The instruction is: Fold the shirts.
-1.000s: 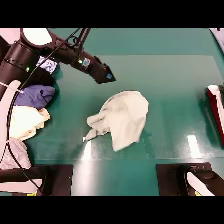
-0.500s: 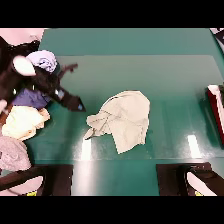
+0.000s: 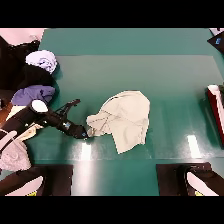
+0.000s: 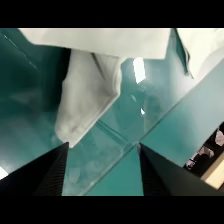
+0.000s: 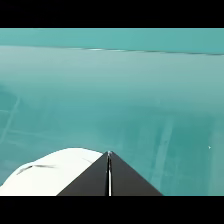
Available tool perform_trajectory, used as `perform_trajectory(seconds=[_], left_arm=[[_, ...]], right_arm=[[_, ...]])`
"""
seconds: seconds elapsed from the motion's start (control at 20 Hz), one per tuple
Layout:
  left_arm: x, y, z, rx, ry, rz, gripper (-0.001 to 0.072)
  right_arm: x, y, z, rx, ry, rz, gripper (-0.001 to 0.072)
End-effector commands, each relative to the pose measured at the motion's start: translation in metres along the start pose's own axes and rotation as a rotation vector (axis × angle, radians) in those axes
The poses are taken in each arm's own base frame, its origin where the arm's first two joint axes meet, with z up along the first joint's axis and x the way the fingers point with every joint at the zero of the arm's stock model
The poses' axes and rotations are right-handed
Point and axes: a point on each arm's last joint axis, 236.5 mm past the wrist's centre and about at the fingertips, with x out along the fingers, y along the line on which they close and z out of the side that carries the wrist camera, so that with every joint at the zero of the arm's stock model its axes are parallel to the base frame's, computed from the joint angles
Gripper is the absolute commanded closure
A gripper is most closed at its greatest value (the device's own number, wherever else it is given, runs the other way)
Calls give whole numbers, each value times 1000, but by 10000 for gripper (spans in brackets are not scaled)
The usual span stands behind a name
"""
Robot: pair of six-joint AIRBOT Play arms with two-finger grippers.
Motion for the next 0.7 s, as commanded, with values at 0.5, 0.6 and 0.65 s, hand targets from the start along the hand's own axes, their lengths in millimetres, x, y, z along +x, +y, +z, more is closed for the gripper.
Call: perform_trajectory(seconds=[0.5, 0.6, 0.65], left_arm=[[25, -1, 17, 4, -84, 101, 568], [17, -13, 17, 30, -55, 79, 360], [13, -17, 18, 50, -43, 81, 360]], right_arm=[[-27, 6, 1, -20, -39, -4, 693], [-26, 6, 1, -20, -35, -4, 693], [-25, 6, 0, -19, -33, -4, 693]])
